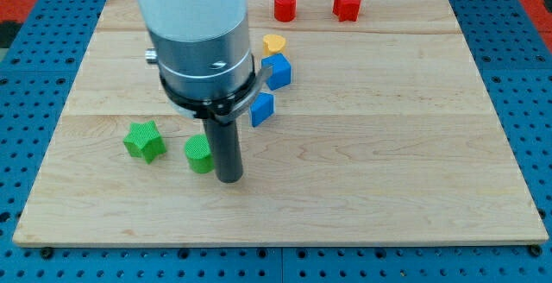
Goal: Move the green circle right to the green star
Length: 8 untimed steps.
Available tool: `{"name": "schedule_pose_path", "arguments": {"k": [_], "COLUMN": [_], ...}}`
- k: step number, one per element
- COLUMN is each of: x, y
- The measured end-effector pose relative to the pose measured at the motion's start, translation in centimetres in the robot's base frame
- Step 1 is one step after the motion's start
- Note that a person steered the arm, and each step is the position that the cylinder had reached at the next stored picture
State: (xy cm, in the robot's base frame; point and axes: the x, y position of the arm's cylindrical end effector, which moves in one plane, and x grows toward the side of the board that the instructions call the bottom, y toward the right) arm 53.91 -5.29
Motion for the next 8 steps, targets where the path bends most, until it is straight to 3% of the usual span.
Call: {"name": "schedule_pose_path", "arguments": {"k": [1,4,6,8], "x": [2.6,-0.8,-0.8,-0.5], "y": [-2.1,-5.1,-5.3,-12.1]}}
